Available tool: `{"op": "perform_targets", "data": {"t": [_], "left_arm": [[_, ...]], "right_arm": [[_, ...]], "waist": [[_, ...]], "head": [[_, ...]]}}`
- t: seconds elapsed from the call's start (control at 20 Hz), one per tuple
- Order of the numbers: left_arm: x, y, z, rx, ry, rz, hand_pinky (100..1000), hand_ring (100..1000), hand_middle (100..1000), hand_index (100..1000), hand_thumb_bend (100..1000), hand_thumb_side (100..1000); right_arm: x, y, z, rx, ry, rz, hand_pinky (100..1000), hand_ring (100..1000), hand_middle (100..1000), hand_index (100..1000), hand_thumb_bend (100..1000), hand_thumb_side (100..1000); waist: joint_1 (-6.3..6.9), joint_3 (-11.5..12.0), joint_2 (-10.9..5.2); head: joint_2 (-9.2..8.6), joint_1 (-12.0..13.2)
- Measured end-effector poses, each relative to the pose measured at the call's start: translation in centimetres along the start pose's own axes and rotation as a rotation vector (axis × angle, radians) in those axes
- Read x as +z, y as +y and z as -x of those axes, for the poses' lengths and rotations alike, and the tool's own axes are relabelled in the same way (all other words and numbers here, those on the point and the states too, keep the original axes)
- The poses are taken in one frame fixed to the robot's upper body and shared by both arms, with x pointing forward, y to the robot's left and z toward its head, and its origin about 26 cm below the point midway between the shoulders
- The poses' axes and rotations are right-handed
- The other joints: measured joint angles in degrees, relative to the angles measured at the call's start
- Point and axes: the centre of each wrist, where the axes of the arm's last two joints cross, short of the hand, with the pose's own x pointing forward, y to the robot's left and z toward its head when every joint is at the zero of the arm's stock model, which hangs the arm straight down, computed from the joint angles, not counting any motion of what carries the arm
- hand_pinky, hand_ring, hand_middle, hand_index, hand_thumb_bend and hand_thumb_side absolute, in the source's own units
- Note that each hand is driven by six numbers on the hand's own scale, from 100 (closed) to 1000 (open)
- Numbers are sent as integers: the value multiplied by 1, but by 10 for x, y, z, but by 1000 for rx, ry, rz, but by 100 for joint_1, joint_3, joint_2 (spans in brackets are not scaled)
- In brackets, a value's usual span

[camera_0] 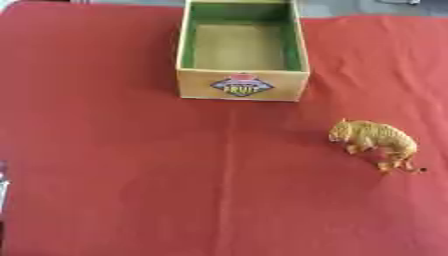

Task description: Pick up objects on the table and place them in the box.

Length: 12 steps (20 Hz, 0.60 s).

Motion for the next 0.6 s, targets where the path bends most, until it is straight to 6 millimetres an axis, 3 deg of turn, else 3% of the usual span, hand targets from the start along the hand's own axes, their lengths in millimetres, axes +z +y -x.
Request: {"op": "perform_targets", "data": {"t": [0.45, 0.6], "left_arm": [[0, 0, 0, -1, 1, -3, 609, 594, 576, 822, 100, 781], [0, 0, 0, -1, 1, -2, 609, 594, 576, 822, 100, 780]], "right_arm": [[-5, -2, -6, 20, -51, -40, 846, 809, 823, 862, 100, 827], [-9, -2, -12, 64, -94, -104, 861, 829, 833, 865, 100, 788]], "waist": [[-16, -5, -23], [-33, 29, -37]], "head": [[0, -29], [0, -88]]}}
